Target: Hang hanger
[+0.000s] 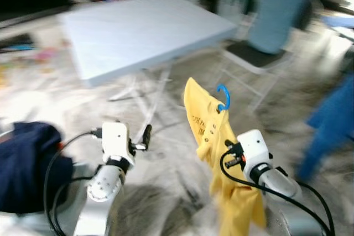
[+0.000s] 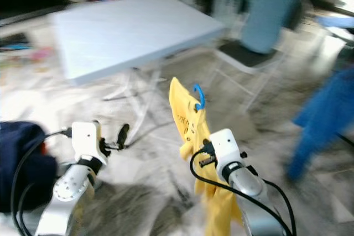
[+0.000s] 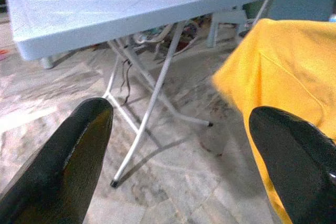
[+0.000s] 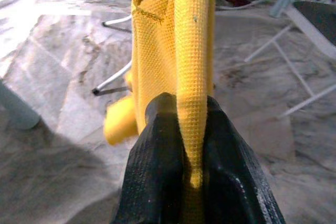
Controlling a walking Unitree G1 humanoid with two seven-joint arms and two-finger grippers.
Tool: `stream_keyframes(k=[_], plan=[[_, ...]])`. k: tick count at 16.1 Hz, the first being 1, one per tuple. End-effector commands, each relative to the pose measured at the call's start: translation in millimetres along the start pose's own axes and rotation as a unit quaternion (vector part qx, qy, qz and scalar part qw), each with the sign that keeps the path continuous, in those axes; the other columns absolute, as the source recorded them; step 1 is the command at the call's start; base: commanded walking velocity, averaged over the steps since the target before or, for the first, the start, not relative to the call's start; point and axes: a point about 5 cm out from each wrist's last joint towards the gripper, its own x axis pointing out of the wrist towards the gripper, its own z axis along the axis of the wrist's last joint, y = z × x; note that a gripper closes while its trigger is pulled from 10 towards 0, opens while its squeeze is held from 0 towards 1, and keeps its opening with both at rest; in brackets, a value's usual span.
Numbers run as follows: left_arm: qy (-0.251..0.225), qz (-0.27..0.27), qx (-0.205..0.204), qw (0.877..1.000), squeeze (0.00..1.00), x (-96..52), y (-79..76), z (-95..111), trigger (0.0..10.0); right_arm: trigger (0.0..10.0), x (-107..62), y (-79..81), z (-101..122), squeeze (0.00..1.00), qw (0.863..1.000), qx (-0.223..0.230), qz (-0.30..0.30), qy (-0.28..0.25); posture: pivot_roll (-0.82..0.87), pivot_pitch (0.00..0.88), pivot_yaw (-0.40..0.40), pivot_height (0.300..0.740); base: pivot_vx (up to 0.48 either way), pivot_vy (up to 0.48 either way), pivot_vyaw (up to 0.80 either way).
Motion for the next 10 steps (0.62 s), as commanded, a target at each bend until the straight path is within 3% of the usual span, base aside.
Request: stream_keyframes(k=[1,3,10], plan=[[-0.003,-0.004,0.004,1.000,0.00,0.9,-3.1,1.8,10.0,10.0,-1.2,-2.1,12.5,0.00,0.999,-0.004,-0.001,-0.033,-0.15,0.000,0.032,0.740,0.000,-0.281,0.79],[-0.002,-0.004,0.005,1.000,0.00,1.8,-3.7,1.2,10.0,10.0,-1.1,-0.4,13.2,0.00,0.999,-0.002,0.003,-0.037,-0.15,0.000,0.032,0.740,0.000,0.000,0.53],[-0.005,-0.011,-0.003,1.000,0.00,5.7,-4.0,1.3,10.0,10.0,6.1,-0.8,13.8,0.00,0.999,0.019,-0.010,-0.038,-0.14,0.000,0.037,0.740,0.000,0.000,0.00]])
